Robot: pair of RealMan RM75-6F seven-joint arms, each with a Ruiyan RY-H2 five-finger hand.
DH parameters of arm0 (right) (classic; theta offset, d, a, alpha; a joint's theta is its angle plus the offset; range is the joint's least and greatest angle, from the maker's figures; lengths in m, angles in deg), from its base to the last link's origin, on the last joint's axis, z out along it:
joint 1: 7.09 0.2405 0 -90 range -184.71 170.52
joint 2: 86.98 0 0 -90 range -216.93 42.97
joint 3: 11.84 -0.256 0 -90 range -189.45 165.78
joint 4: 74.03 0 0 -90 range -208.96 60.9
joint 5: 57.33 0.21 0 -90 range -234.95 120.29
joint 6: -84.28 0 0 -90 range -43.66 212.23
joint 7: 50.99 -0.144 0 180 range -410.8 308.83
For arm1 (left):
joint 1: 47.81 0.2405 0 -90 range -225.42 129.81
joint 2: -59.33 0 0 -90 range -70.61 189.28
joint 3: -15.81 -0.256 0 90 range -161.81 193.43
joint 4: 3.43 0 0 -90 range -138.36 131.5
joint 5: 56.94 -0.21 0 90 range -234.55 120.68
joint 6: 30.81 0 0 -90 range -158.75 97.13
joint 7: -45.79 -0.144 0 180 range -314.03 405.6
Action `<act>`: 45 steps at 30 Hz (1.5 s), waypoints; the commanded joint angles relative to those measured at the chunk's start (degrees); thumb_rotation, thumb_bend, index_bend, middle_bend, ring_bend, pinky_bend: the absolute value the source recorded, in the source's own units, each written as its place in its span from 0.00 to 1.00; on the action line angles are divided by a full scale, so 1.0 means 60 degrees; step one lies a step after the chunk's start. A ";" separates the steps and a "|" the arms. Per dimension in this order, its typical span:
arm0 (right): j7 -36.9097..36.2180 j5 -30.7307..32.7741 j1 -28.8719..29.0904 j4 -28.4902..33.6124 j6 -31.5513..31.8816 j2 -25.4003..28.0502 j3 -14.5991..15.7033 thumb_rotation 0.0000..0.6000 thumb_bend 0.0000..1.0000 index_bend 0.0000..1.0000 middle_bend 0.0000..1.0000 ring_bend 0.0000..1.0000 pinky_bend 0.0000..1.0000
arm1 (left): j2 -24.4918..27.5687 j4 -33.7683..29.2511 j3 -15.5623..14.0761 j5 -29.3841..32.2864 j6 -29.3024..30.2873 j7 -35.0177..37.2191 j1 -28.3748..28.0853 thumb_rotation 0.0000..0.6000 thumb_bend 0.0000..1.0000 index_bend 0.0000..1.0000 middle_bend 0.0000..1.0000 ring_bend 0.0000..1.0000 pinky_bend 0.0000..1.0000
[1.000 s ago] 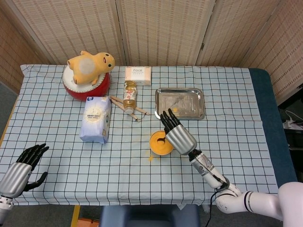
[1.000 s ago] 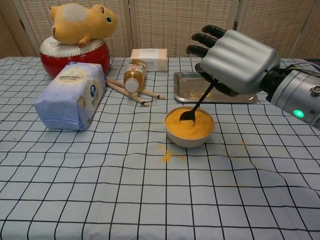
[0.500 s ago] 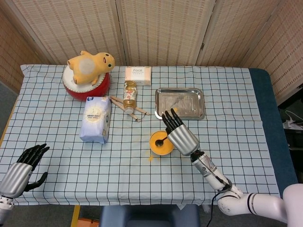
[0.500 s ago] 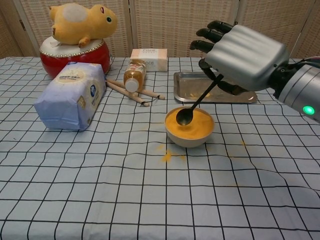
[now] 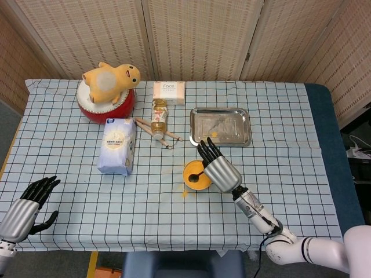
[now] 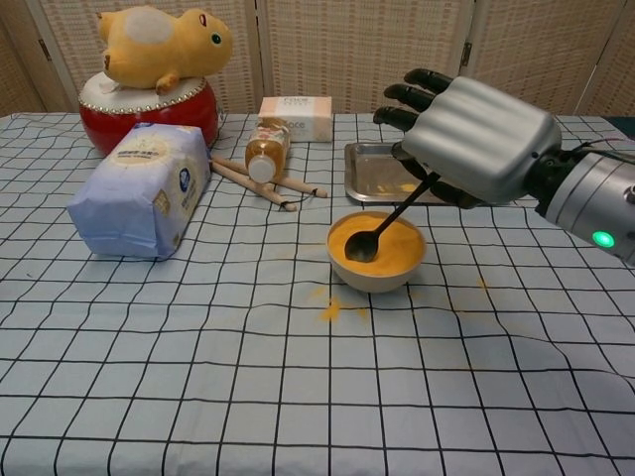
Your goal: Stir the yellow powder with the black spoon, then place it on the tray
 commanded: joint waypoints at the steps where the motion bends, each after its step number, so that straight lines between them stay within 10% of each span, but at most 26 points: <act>1: 0.0298 -0.0078 0.0087 -0.0283 -0.0114 -0.0101 0.0010 1.00 0.37 0.90 0.12 0.00 0.06 | -0.0002 0.0002 -0.0003 0.0003 -0.0002 -0.0006 0.0003 1.00 0.43 0.00 0.00 0.00 0.09; 45: 0.0497 -0.0069 0.0064 -0.0410 -0.0243 -0.0158 -0.0071 1.00 0.37 0.91 0.12 0.00 0.07 | 0.0002 0.0019 0.0004 0.0005 0.0026 0.0013 0.0010 1.00 0.43 0.00 0.00 0.00 0.09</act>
